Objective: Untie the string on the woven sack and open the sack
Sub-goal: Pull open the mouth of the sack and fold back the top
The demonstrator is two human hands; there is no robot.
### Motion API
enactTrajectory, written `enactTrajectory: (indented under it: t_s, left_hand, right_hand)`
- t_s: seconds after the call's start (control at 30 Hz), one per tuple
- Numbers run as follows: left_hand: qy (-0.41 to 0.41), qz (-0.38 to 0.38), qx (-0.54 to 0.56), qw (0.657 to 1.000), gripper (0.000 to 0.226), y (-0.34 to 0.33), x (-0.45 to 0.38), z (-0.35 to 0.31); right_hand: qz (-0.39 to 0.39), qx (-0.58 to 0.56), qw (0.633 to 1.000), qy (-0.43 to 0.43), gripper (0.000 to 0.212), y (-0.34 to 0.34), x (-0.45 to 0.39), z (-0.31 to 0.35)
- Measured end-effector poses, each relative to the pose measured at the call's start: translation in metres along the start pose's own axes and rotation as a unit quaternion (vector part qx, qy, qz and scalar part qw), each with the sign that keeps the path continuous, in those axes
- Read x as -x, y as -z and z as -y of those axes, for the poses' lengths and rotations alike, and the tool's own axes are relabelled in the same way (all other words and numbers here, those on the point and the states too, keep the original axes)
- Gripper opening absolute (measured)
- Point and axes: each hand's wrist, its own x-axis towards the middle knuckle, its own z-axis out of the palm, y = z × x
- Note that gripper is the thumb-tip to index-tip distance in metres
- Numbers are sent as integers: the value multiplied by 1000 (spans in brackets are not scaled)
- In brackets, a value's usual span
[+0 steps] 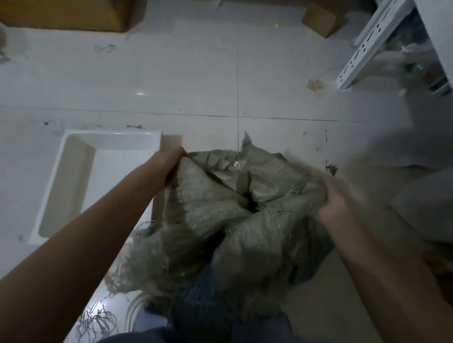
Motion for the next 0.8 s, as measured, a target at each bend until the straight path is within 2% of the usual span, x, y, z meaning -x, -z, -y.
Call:
enactTrajectory:
  t_s: [0.03,0.07,0.1,0.13,0.17,0.2,0.23,0.3,0.33,0.37,0.4,0.47,0.5,0.53,0.57,0.63,0.67,0.73,0.77,0.8]
  left_hand:
    - [-79,-70,-97,990,43,-4,3,3]
    - [-162,-142,-225,950,56,-3,4,9]
    - [-235,-183,-323,898,63,-2,14,18]
    - [-292,-201,-426,832,66,-4,29,28]
    - [-326,-209,-501,774,70,-6,41,39]
    - [-332,-199,-568,727,75,-10,50,52]
    - [-293,-170,-630,699,81,-15,59,65]
    - [-207,-131,-655,715,91,-21,56,89]
    - [-171,-124,-642,737,95,-23,52,96]
    - [-150,-118,-630,752,98,-26,47,101]
    - [-149,-127,-626,755,101,-30,44,101]
    - [-153,-126,-612,766,108,-41,33,99]
    - [-161,-121,-604,771,114,-47,31,94]
    - [-163,-106,-595,780,121,-51,23,89]
    - [-160,-88,-580,794,125,-54,14,84]
    - [-131,-43,-543,829,118,-54,-8,78]
    - [-117,-21,-543,831,111,-54,-17,77]
    - [-93,16,-549,831,94,-50,-18,77]
    - [-71,35,-542,837,80,-47,-17,81]
    - [-47,60,-525,848,62,-42,-14,84]
  right_hand:
    - [-19,-13,1000,-9,51,-2,2,-8]
    - [-21,-11,1000,1,52,4,-7,-13]
    - [-60,-29,998,-20,49,10,-16,-18]
    - [-104,-19,994,-24,44,18,-27,-21]
    - [-155,12,988,-19,40,23,-36,-24]
    - [-204,108,973,17,43,29,-48,-26]
    - [-245,240,937,63,52,36,-54,-26]
    - [-314,424,825,203,69,34,-41,-19]
    - [-320,470,782,255,71,28,-31,-17]
    - [-296,503,768,265,72,23,-22,-19]
    - [-239,533,779,227,73,16,-12,-25]
    - [-82,562,823,15,80,-3,10,-41]
    - [-33,552,828,-88,89,-11,14,-49]
    - [-11,537,830,-150,97,-17,14,-55]
    - [-9,520,835,-177,101,-18,6,-61]
    - [-34,476,858,-191,97,-20,-6,-72]
    - [-41,458,866,-196,88,-19,-11,-77]
    - [-38,387,897,-210,54,-17,-15,-85]
    - [-28,343,916,-206,39,-15,-16,-87]
    - [-28,293,936,-195,35,-13,-17,-89]
